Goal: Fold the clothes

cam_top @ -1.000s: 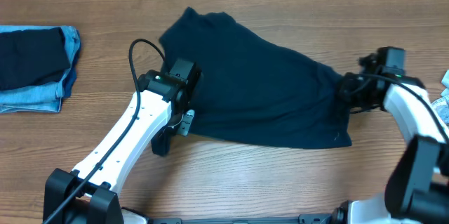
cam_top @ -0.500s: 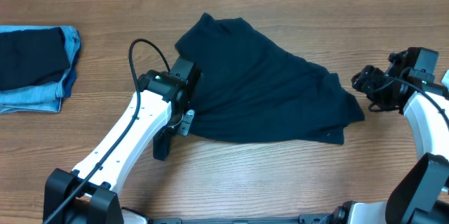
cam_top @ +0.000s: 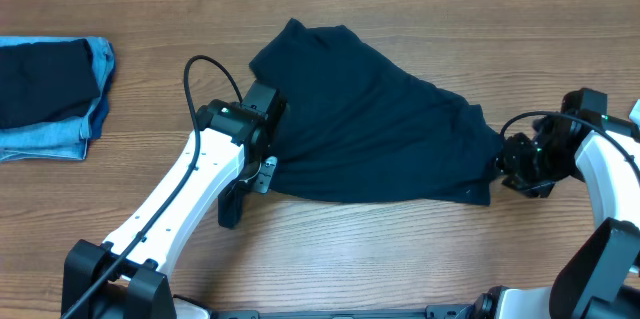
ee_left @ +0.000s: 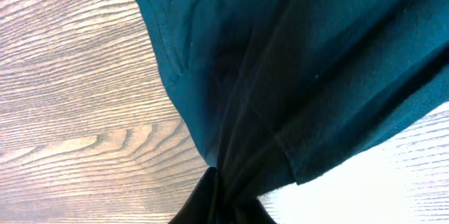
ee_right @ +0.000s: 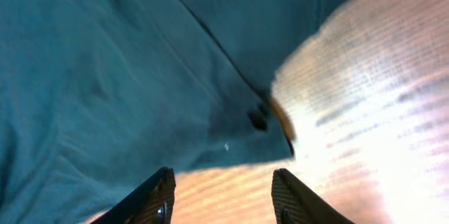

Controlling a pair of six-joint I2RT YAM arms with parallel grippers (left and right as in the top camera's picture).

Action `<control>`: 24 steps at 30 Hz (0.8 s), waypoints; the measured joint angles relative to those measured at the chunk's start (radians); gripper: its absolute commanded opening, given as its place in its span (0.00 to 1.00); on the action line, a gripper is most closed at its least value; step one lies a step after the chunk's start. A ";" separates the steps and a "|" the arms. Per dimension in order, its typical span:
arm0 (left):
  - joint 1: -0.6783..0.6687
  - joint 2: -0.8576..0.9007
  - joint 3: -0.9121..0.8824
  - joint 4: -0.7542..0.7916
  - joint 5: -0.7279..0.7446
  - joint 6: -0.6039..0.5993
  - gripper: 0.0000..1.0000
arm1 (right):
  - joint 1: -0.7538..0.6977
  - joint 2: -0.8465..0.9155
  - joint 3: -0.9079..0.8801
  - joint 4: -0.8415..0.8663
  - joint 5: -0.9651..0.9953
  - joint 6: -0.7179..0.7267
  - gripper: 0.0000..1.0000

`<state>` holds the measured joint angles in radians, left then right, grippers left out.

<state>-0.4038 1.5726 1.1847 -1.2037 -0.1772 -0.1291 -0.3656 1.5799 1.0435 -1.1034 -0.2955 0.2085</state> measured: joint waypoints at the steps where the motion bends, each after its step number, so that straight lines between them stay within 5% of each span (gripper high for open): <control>1: 0.000 0.000 0.000 0.000 0.000 0.000 0.09 | 0.000 0.000 0.000 -0.008 0.007 0.000 0.49; 6: 0.000 0.000 0.000 0.006 0.000 0.000 0.09 | 0.000 0.000 -0.017 0.017 0.023 0.000 0.48; 9: 0.000 0.000 0.000 0.010 0.000 0.000 0.09 | 0.000 0.000 -0.054 0.084 0.011 0.000 0.34; 19: 0.000 0.000 0.000 0.011 0.001 0.000 0.07 | 0.016 0.000 -0.083 0.299 -0.198 0.001 0.22; 24: 0.000 0.000 0.000 0.011 0.013 -0.001 0.04 | 0.073 0.000 -0.083 0.237 -0.208 -0.002 0.31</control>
<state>-0.4038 1.5726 1.1847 -1.1927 -0.1646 -0.1299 -0.2928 1.5803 0.9604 -0.8669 -0.5030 0.2070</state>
